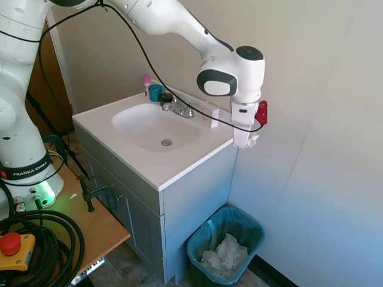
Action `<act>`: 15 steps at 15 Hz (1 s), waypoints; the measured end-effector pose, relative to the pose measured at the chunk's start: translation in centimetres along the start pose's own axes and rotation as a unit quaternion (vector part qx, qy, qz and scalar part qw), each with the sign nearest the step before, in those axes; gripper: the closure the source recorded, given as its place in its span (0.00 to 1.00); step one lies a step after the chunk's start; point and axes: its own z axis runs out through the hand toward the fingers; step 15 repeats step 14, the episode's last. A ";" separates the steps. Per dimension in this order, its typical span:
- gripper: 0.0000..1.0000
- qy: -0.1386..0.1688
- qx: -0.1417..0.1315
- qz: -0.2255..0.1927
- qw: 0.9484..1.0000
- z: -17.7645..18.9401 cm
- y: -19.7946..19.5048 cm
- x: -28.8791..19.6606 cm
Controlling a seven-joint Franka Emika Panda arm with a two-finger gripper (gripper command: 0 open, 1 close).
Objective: Throw the tissue in the trash bin
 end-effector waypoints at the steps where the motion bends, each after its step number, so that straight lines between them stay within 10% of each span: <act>1: 0.00 -0.002 -0.002 -0.001 1.000 0.1 0.0 -0.1; 15: 0.00 -0.004 0.025 -0.019 1.000 -4.0 -0.4 0.9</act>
